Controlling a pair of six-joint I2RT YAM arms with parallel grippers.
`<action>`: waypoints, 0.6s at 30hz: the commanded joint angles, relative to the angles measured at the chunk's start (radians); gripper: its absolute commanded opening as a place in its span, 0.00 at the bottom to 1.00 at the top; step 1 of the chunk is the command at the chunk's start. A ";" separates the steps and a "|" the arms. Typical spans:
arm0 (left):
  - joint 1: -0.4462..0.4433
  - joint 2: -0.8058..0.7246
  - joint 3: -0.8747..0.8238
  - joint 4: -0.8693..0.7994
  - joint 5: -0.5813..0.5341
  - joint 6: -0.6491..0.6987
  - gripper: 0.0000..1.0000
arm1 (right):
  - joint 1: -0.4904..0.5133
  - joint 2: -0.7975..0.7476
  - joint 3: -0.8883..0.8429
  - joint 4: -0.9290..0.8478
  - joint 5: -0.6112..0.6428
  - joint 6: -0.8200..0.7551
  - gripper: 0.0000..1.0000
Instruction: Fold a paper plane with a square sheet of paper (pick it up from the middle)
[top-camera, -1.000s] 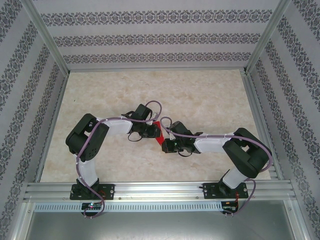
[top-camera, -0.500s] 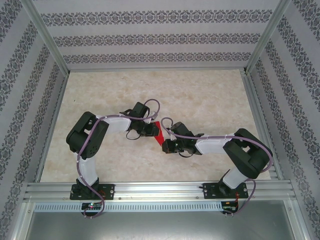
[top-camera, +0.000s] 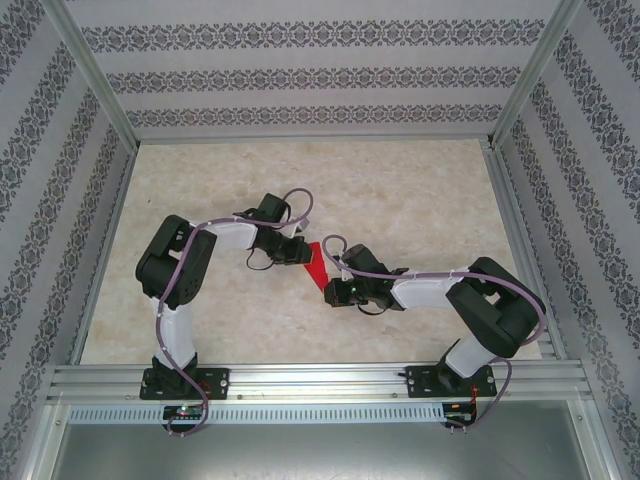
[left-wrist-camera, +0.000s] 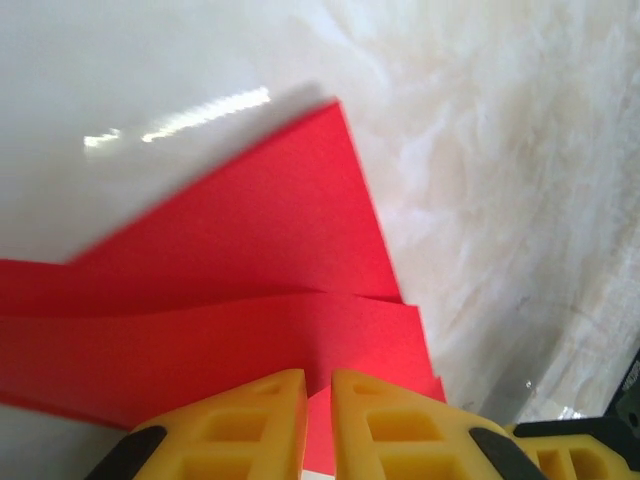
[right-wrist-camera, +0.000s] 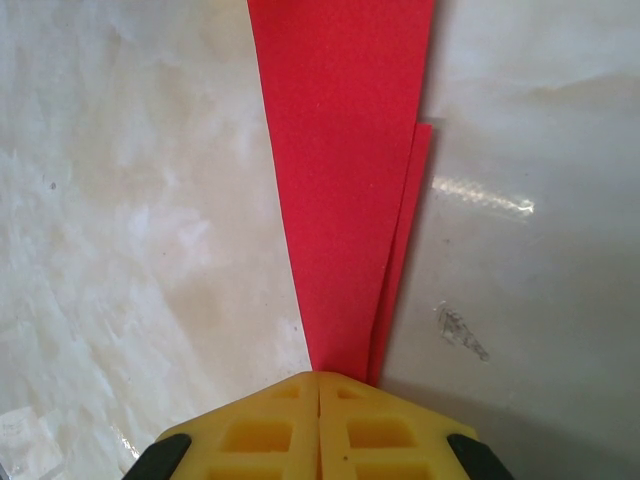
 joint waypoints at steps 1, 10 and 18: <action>0.076 0.039 0.026 -0.011 -0.210 0.047 0.17 | -0.005 0.034 -0.064 -0.215 0.030 -0.013 0.08; 0.127 0.051 0.072 -0.052 -0.305 0.078 0.16 | -0.006 0.022 -0.072 -0.210 0.036 -0.008 0.08; 0.153 -0.001 0.119 -0.117 -0.296 0.060 0.18 | -0.006 0.008 -0.074 -0.190 0.030 0.008 0.08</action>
